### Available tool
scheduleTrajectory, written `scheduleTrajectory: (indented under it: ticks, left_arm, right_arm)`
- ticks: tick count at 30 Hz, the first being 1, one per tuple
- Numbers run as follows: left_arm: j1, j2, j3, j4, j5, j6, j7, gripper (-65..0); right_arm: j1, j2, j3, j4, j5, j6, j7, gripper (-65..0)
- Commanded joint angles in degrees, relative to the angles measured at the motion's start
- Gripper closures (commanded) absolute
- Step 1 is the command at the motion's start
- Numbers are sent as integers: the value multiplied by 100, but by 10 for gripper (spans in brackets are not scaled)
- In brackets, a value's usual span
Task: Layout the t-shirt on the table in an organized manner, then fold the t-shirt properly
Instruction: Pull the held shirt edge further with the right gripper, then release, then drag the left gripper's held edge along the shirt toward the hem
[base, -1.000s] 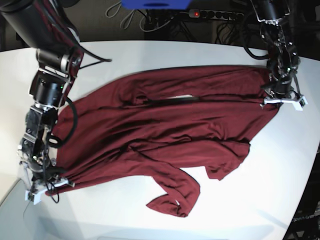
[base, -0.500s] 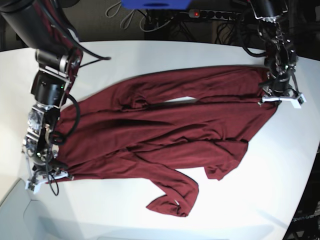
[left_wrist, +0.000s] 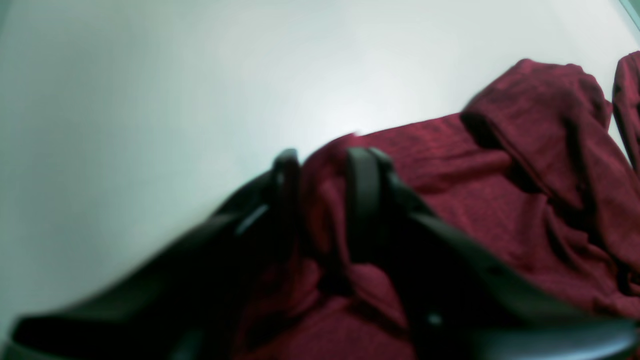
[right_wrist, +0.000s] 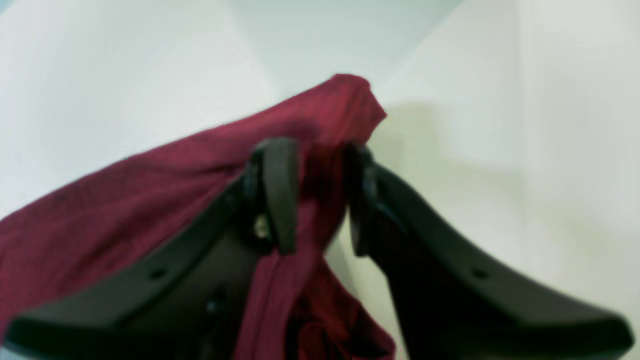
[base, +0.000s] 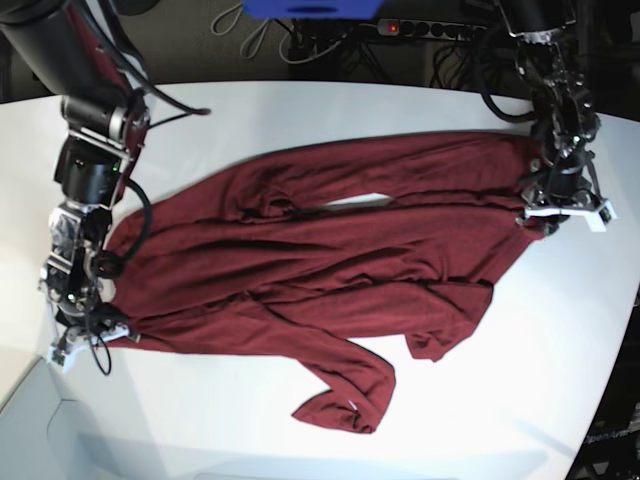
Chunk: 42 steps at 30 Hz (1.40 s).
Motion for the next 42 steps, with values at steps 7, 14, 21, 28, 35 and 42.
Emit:
scheduleTrajectory:
  ticks: [7,14,21,28,35,42]
  left_arm:
    - [-47,-8,-45,173,-4,2,-142,-306]
    - [-821,36,17,76,66,2,-115,-299]
    - [-2017,1,861,-1164,66,2,-151,-250]
    - [-2491,36,1344,-1946,66,2,-168,-251]
    - [-2430,36,1309,-2007,22,2,-168,-252]
    - [-2386,203,1300,-2271,22,2,-168,-252]
  right_arm:
    - [-647,110,-15,1616,30,-13,114,-203]
    - [-1614,-145,-15,3383,38,-4,-607,-203]
    - [-2678,-585,-24,4641,38,-4,-634,-203]
    - [-3082,-726,-24,4931,38,-4,-634,-203]
    - [-3153,-708,-7,4931,38,-4,-634,-203]
    - [-3144,-734,-24,4896,38,-4,-625,-203]
